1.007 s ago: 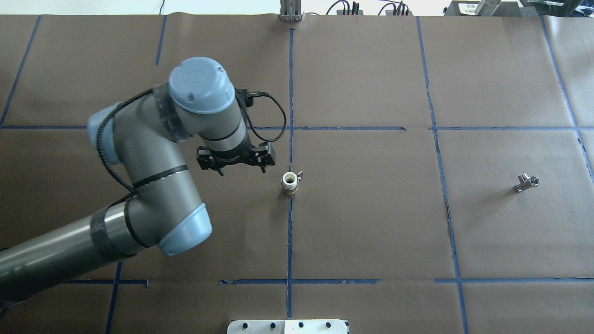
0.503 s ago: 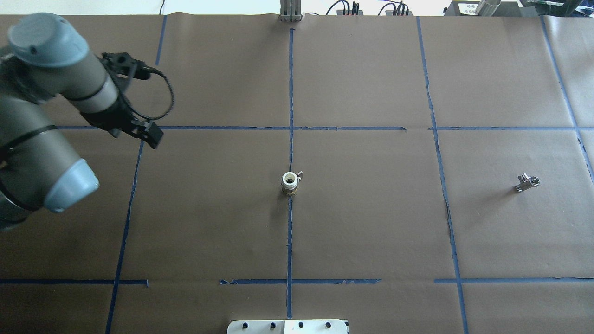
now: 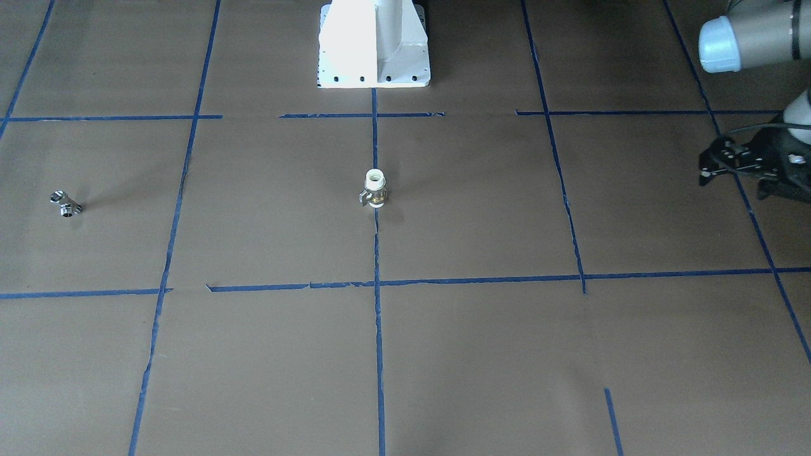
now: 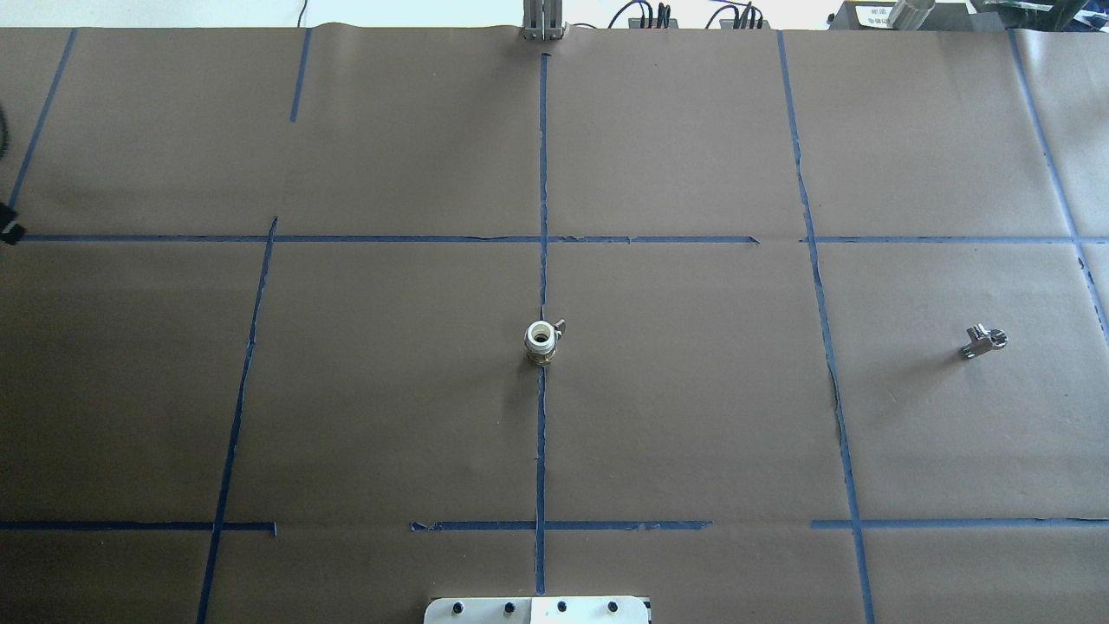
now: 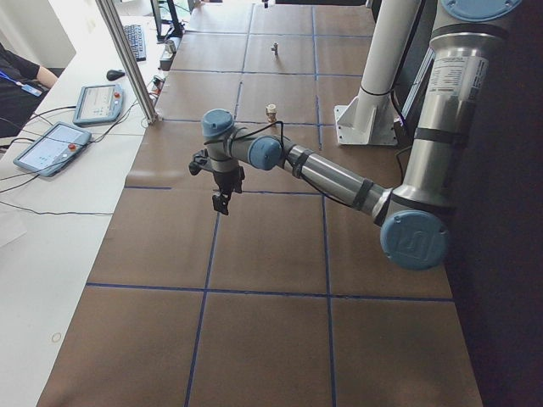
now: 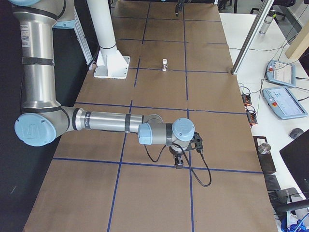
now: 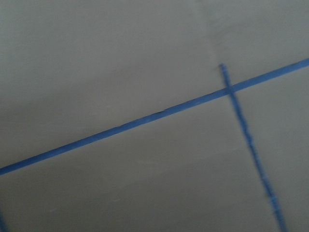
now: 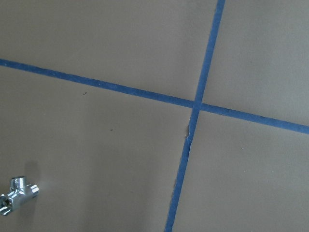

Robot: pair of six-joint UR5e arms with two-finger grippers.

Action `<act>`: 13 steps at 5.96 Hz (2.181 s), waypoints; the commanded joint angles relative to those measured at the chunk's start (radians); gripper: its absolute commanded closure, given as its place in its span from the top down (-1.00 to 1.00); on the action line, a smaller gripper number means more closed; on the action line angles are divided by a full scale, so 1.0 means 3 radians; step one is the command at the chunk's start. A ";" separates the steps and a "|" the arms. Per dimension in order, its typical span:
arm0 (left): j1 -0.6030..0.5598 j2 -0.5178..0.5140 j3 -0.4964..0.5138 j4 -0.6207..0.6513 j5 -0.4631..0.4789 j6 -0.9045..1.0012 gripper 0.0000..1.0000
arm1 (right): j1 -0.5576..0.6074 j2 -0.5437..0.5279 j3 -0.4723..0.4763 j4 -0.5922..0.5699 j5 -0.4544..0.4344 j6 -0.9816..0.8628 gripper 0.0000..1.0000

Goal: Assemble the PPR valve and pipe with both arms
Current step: 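Lower the right gripper onto the chrome threaded fitting and grasp it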

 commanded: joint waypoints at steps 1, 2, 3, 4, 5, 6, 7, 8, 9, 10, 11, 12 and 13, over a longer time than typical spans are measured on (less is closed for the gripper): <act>-0.0660 0.0334 0.0303 -0.0014 -0.0053 0.0547 1.00 | -0.0037 0.0002 0.0119 0.0003 0.0002 0.0195 1.00; -0.0718 0.0563 0.0330 -0.0100 -0.0053 0.0553 1.00 | -0.0073 -0.0023 0.0241 0.0003 0.0002 0.0428 1.00; -0.0825 0.0657 0.0274 -0.0117 -0.0058 0.0528 1.00 | -0.0164 -0.0079 0.0455 -0.0002 -0.0003 0.0719 1.00; -0.0826 0.0673 0.0269 -0.0122 -0.0064 0.0523 1.00 | -0.0352 -0.0176 0.0614 0.0008 -0.0018 0.1015 1.00; -0.0826 0.0663 0.0269 -0.0122 -0.0064 0.0502 1.00 | -0.0511 -0.0278 0.0656 0.0236 -0.0028 0.1221 1.00; -0.0826 0.0663 0.0238 -0.0122 -0.0064 0.0497 1.00 | -0.0725 -0.0421 0.0641 0.0779 -0.0200 0.1648 1.00; -0.0826 0.0658 0.0243 -0.0122 -0.0104 0.0477 1.00 | -0.1041 -0.0513 0.0636 0.1240 -0.0374 0.2164 1.00; -0.0821 0.0658 0.0238 -0.0122 -0.0125 0.0476 1.00 | -0.1303 -0.0540 0.0616 0.1513 -0.0487 0.2447 1.00; -0.0826 0.0658 0.0238 -0.0122 -0.0130 0.0471 1.00 | -0.1563 -0.0494 0.0616 0.1557 -0.0711 0.2526 1.00; -0.0821 0.0652 0.0238 -0.0122 -0.0130 0.0451 1.00 | -0.1682 -0.0494 0.0621 0.1557 -0.0805 0.2527 1.00; -0.0826 0.0652 0.0238 -0.0122 -0.0130 0.0446 1.00 | -0.1775 -0.0499 0.0621 0.1557 -0.0826 0.2502 1.00; -0.0821 0.0652 0.0238 -0.0122 -0.0130 0.0446 1.00 | -0.1862 -0.0499 0.0611 0.1557 -0.0887 0.2506 1.00; -0.0826 0.0652 0.0238 -0.0122 -0.0130 0.0436 1.00 | -0.1898 -0.0504 0.0565 0.1557 -0.0882 0.2496 1.00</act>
